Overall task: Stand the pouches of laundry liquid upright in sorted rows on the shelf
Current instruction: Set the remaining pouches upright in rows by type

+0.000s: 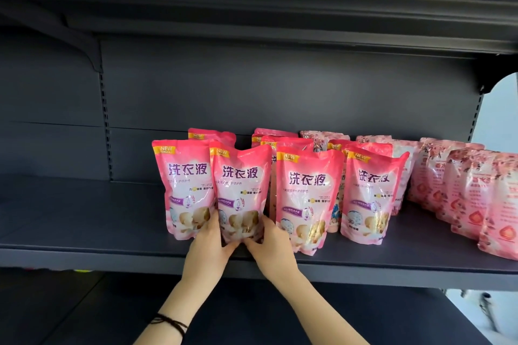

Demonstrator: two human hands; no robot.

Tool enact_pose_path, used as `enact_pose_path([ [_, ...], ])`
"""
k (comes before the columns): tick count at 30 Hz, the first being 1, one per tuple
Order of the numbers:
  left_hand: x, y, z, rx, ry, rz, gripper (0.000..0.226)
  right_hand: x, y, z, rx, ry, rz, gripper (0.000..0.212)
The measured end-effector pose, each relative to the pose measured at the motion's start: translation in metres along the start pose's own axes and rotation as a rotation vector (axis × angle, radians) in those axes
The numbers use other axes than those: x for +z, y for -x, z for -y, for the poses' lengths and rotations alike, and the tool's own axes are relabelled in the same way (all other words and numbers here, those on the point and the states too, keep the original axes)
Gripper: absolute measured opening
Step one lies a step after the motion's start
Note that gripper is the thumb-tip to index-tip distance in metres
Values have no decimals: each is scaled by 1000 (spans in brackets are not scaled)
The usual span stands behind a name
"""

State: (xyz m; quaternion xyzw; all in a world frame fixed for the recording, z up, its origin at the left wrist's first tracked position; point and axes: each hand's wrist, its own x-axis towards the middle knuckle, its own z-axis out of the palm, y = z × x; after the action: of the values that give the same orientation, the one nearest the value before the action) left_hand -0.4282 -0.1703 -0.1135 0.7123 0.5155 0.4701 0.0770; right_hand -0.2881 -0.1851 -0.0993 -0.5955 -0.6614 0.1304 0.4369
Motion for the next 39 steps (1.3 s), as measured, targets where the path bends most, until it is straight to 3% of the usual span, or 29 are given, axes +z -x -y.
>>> enact_pose_path([
  [3, -27, 3, -18, -14, -320, 118, 47, -26, 4, 9, -123, 211, 66, 32],
  [5, -46, -2, -36, 45, -539, 216, 41, -47, 3, 21, -213, 333, 158, 32],
  [9, -78, -23, -81, 213, -623, 336, 38, -95, -5, 49, -393, 507, 332, 30],
  [17, -113, -66, -172, 410, -523, 397, 39, -202, -22, 74, -472, 583, 381, 34],
  [24, -63, -95, -250, 473, -568, 458, 40, -285, -40, 45, -414, 641, 359, 31],
  [32, 0, -139, -295, 329, -563, 491, 39, -354, -94, 1, -406, 646, 375, 33],
  [39, 38, -191, -286, 173, -289, 426, 35, -360, -160, -29, -339, 321, 327, 24],
])
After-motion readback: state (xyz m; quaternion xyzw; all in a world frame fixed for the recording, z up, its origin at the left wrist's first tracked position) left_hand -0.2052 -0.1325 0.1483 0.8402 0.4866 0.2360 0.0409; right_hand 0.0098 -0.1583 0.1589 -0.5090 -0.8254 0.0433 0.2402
